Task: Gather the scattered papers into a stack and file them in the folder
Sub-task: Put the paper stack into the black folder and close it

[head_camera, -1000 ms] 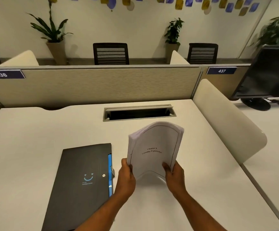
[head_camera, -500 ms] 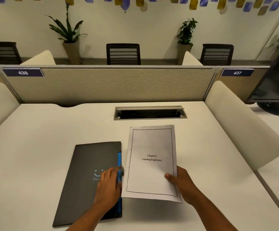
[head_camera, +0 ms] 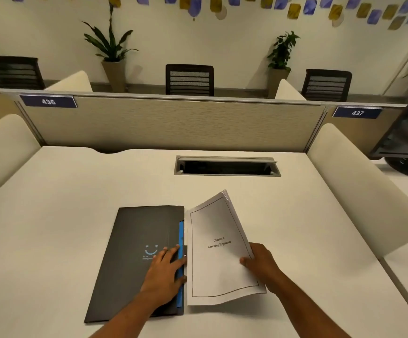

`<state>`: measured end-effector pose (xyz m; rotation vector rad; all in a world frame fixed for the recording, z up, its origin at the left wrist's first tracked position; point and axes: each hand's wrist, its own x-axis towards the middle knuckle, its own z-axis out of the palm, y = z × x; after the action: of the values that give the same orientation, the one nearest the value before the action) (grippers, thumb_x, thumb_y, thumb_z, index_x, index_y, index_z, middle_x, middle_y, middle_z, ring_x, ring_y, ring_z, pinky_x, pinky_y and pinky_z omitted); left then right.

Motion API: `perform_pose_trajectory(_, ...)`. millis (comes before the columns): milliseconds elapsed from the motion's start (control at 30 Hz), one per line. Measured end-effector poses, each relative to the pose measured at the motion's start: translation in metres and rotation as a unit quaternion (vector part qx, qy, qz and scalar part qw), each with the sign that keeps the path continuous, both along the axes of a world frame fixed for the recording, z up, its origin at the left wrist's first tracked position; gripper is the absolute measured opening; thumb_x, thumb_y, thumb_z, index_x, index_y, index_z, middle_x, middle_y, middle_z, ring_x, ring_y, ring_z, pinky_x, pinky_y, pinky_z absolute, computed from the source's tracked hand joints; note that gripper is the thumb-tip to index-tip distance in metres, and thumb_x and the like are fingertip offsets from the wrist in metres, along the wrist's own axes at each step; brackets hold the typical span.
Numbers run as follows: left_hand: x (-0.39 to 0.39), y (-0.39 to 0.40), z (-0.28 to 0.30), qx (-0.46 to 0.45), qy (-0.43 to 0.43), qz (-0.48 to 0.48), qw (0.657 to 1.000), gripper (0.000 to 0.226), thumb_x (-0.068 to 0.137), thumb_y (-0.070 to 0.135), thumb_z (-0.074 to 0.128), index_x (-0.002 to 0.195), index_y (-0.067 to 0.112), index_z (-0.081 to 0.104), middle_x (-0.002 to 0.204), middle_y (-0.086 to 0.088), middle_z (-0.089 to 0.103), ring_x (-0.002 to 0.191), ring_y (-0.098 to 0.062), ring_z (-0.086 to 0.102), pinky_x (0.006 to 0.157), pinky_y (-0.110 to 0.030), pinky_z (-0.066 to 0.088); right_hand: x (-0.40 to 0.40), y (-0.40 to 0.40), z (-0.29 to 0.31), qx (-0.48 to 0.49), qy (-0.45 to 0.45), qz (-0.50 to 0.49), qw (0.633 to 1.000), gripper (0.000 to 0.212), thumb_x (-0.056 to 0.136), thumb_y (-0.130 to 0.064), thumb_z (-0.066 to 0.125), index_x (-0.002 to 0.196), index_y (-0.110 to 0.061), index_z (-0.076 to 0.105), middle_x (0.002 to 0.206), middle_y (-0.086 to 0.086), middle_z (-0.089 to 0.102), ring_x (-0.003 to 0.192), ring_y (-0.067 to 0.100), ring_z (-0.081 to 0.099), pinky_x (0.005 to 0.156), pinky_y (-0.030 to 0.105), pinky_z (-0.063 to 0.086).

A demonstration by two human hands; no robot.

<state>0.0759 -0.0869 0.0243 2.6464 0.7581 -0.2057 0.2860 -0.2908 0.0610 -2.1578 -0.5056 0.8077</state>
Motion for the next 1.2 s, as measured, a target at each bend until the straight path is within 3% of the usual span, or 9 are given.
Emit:
perform_pose_trajectory(133,0.009,-0.008,0.009,0.004,0.020,0.072,0.997,0.057,0.087,0.039,0.063,0.138,0.044,0.039,0.161,0.000,0.006,0.148,-0.034,-0.003,0.116,-0.059,0.011,0.000,-0.004,-0.003,-0.016,-0.017,-0.003,1.000,0.026,0.088,-0.008,0.063,0.111,-0.019,0.070,0.104,0.001,0.071,0.090,0.016,0.068,0.067,0.024,0.051)
perform_pose_trajectory(333,0.023,-0.021,0.024,0.001,0.128,0.121,0.984,0.074,0.091,0.012,0.058,0.146,0.037,0.016,0.158,-0.019,-0.015,0.138,-0.061,0.004,0.107,-0.071,0.023,-0.010,-0.004,-0.009,-0.018,-0.004,-0.002,1.000,0.022,0.087,-0.008,0.063,0.103,-0.021,0.069,0.098,0.001,0.072,0.088,0.019,0.068,0.073,0.031,0.056)
perform_pose_trajectory(433,0.021,-0.018,0.024,0.011,0.126,0.117,0.985,0.071,0.090,0.013,0.061,0.147,0.025,0.021,0.159,-0.020,-0.010,0.139,-0.055,0.018,0.107,-0.063,0.034,-0.009,-0.007,-0.015,-0.005,0.035,-0.021,0.999,0.026,0.087,-0.009,0.065,0.111,-0.017,0.070,0.100,0.002,0.074,0.091,0.021,0.071,0.082,0.037,0.060)
perform_pose_trajectory(533,0.016,-0.009,0.030,0.033,0.081,0.117,0.989,0.082,0.090,0.016,0.062,0.152,0.015,0.007,0.160,-0.018,0.000,0.143,-0.041,0.024,0.110,-0.047,0.039,-0.007,-0.009,-0.018,0.042,0.117,-0.065,0.990,0.028,0.090,-0.004,0.067,0.117,-0.011,0.068,0.103,0.005,0.076,0.095,0.026,0.073,0.087,0.040,0.060)
perform_pose_trajectory(700,0.006,0.005,0.046,-0.106,-0.090,0.181,0.974,0.073,0.093,-0.005,0.045,0.153,0.013,0.009,0.160,-0.009,0.017,0.142,-0.024,0.031,0.113,-0.030,0.029,-0.003,-0.007,-0.007,0.104,0.216,-0.079,0.968,0.028,0.092,-0.001,0.067,0.119,-0.008,0.068,0.105,0.006,0.079,0.097,0.026,0.076,0.087,0.038,0.061)
perform_pose_trajectory(800,-0.003,0.013,0.047,-0.154,-0.157,0.227,0.949,0.064,0.095,-0.002,0.038,0.152,0.022,0.020,0.132,-0.013,0.054,0.108,-0.023,0.059,0.098,-0.035,0.050,0.001,0.001,0.002,0.107,0.218,-0.042,0.969,0.031,0.091,-0.003,0.070,0.122,-0.008,0.067,0.109,0.006,0.079,0.099,0.026,0.076,0.094,0.044,0.059)
perform_pose_trajectory(833,-0.006,0.014,0.049,-0.164,-0.172,0.234,0.943,0.061,0.096,0.000,0.037,0.151,0.024,0.022,0.109,-0.011,0.063,0.084,-0.016,0.060,0.080,-0.028,0.055,0.001,0.005,0.005,0.099,0.206,-0.029,0.973,0.032,0.091,-0.005,0.071,0.122,-0.009,0.068,0.109,0.005,0.079,0.099,0.025,0.076,0.095,0.044,0.059)
perform_pose_trajectory(900,-0.010,0.017,0.051,-0.178,-0.187,0.229,0.938,0.059,0.098,0.004,0.037,0.150,0.027,0.024,0.072,-0.007,0.054,0.057,-0.010,0.044,0.052,-0.020,0.045,0.002,0.016,0.013,0.077,0.177,-0.004,0.981,0.033,0.090,-0.009,0.072,0.123,-0.011,0.068,0.109,0.004,0.078,0.099,0.024,0.075,0.095,0.042,0.059)
perform_pose_trajectory(1200,-0.026,0.015,0.066,-0.186,-0.221,0.176,0.941,0.057,0.098,0.004,0.041,0.148,0.029,0.030,0.054,0.003,0.044,0.046,-0.006,0.039,0.050,-0.020,0.040,-0.002,0.072,0.048,-0.003,0.093,0.044,0.995,0.040,0.087,-0.013,0.074,0.125,-0.009,0.063,0.116,0.008,0.069,0.103,0.026,0.067,0.087,0.033,0.055)
